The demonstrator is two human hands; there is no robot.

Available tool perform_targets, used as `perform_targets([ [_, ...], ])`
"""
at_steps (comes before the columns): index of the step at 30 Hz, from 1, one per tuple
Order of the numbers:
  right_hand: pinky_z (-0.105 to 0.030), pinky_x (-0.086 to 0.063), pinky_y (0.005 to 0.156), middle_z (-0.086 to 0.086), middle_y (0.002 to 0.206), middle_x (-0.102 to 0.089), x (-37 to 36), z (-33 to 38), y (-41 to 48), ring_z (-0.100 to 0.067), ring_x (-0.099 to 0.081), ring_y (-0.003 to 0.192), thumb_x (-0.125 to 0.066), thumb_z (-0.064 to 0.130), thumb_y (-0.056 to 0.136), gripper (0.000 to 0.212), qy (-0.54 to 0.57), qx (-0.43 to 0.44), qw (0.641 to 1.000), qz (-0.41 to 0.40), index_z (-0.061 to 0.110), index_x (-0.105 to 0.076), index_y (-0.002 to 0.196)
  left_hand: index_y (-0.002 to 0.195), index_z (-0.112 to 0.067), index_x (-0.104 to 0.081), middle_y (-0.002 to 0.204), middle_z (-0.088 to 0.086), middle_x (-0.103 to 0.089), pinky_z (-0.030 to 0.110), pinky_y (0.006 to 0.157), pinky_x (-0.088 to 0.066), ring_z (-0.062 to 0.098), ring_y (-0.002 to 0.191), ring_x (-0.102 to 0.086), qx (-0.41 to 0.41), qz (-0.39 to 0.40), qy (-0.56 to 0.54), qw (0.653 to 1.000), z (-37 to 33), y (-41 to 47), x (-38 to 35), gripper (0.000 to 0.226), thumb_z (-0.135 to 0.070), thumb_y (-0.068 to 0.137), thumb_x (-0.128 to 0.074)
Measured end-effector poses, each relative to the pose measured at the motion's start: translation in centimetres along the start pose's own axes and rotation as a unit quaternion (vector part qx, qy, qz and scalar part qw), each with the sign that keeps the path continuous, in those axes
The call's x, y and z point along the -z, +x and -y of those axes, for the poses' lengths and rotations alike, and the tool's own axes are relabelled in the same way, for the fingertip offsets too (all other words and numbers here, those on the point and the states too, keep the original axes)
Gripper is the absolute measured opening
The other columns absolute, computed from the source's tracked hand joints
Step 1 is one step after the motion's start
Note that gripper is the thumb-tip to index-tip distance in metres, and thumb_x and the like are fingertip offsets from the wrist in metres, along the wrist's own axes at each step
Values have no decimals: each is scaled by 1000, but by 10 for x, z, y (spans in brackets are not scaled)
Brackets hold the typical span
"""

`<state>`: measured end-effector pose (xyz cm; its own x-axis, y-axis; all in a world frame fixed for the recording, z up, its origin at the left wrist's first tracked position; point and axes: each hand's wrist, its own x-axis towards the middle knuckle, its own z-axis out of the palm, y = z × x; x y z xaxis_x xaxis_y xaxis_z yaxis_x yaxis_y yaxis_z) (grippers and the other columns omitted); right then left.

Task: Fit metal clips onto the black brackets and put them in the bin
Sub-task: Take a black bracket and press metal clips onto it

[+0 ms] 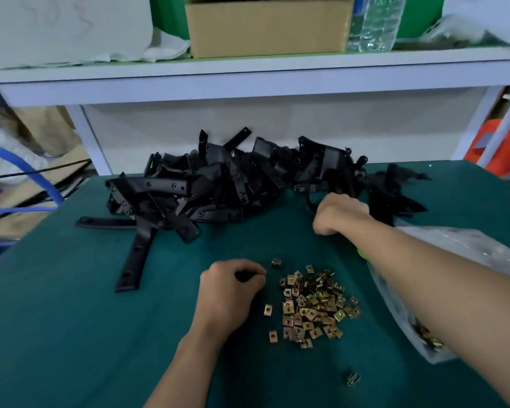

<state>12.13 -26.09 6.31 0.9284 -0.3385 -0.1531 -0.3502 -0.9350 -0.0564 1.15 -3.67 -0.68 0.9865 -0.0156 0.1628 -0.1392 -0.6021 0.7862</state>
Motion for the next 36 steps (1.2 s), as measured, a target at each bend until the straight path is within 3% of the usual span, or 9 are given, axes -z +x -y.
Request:
perform_targets([
  [6, -30, -35, 49, -5, 75, -64, 4, -2, -57, -24, -57, 63, -61, 0, 84, 16, 73, 91, 985, -126, 13, -59, 74, 78, -39, -72, 80, -37, -68, -3, 64, -40, -19, 85, -61, 44, -94, -68, 992, -3, -5, 4, 18, -26, 90, -73],
  [9, -41, -53, 60, -9, 84, -70, -1, -5, -97, -30, -62, 72, -60, -3, 84, 22, 152, 172, 961, -152, 13, -71, 93, 80, -38, -68, 80, -40, -66, 6, 55, -42, -15, 78, -62, 60, -97, -66, 991, -6, -10, 7, 20, -25, 95, -67],
  [13, -21, -39, 44, 1, 66, -65, -26, -13, -139, -15, -54, 54, -48, 0, 88, 25, 351, 176, 916, -85, 10, -72, 87, 85, -36, -65, 78, -37, -66, 13, 52, -42, -10, 72, -62, 63, -118, -54, 990, -10, -21, 13, 16, -26, 98, -63],
  [18, -28, -40, 69, 12, 71, -59, -44, -29, -168, 3, -53, 57, -54, 65, 82, 47, 545, 186, 815, 55, 22, -69, 91, 124, -43, -60, 65, 0, -72, 14, 48, -43, 5, 49, -51, 17, -83, -108, 990, -8, -47, 17, 42, -17, 92, -63],
  [21, -27, -39, 61, 2, 74, -62, -45, -37, -168, -7, -47, 53, -64, 56, 92, 31, 569, 227, 785, 89, 27, -74, 87, 130, -54, -58, 71, 6, -74, 26, 57, -48, 12, 58, -54, 7, -26, -148, 989, -8, -55, 22, 57, -19, 86, -65],
  [24, -28, -39, 46, -15, 73, -69, -47, -42, -169, -21, -50, 47, -51, 52, 103, 45, 605, 201, 757, 143, 17, -77, 93, 110, -32, -77, 66, 4, -72, 22, 65, -49, 13, 65, -62, 11, 18, -247, 969, -13, -57, 26, 35, -17, 80, -66],
  [29, -29, -44, 43, -19, 66, -71, -49, -49, -167, -32, -61, 48, -45, 55, 103, 62, 529, 165, 820, 144, 2, -72, 83, 72, -14, -77, 62, 9, -64, 19, 65, -50, 16, 62, -59, 21, 92, -364, 927, -21, -59, 30, 11, -16, 79, -69],
  [32, -36, -55, 59, 2, 71, -74, -52, -50, -169, -20, -69, 61, -53, 71, 84, 54, 331, 160, 930, -22, 21, -69, 92, 66, -14, -73, 64, 8, -62, 20, 63, -50, 15, 61, -57, 24, 131, -362, 923, -24, -59, 29, 17, -12, 83, -76],
  [36, -35, -52, 65, 13, 88, -70, -57, -42, -179, -18, -66, 78, -70, 54, 76, 50, 154, 176, 955, -182, 41, -54, 121, 68, -13, -73, 65, 10, -64, 20, 64, -50, 15, 64, -58, 26, 158, -353, 922, -27, -60, 27, 21, -7, 88, -74],
])
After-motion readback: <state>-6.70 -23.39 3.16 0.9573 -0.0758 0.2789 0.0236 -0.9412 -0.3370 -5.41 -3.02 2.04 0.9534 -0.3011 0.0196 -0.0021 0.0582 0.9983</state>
